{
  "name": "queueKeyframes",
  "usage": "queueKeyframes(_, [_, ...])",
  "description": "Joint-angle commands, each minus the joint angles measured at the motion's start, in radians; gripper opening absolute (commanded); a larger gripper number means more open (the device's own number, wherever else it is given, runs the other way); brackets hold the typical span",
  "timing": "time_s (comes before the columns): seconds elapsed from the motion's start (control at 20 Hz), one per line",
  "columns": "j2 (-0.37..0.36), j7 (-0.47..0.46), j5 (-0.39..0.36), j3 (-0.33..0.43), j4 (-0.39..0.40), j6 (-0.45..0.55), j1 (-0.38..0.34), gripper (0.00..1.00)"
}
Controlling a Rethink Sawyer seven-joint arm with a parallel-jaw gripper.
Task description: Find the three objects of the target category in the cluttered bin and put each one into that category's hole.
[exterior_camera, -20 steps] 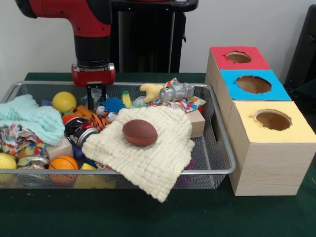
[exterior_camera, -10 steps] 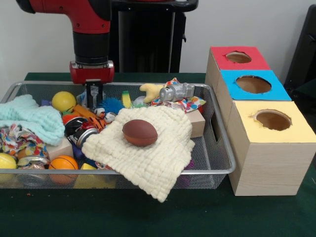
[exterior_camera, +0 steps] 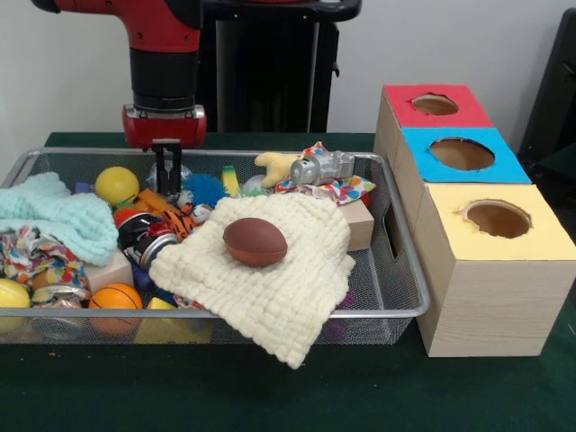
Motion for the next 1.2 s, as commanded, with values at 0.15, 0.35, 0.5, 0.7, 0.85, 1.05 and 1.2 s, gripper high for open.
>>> queueKeyframes(0.15, [-0.030, 0.043, 0.069, 0.134, -0.046, 0.107, 0.009, 0.00])
queueKeyframes(0.35, [-0.017, 0.060, 0.075, 0.110, -0.032, 0.094, 0.010, 0.00])
queueKeyframes(0.5, [-0.013, 0.065, 0.085, 0.094, -0.019, 0.103, 0.007, 0.00])
queueKeyframes(0.7, [-0.019, 0.068, 0.074, 0.066, -0.019, 0.101, 0.023, 0.00])
queueKeyframes(0.85, [-0.021, 0.079, 0.075, 0.044, -0.015, 0.103, 0.036, 0.00])
queueKeyframes(1.05, [-0.020, 0.087, 0.079, 0.032, -0.008, 0.104, 0.039, 0.00])
queueKeyframes(1.2, [-0.023, 0.089, 0.080, 0.026, -0.005, 0.104, 0.043, 0.00])
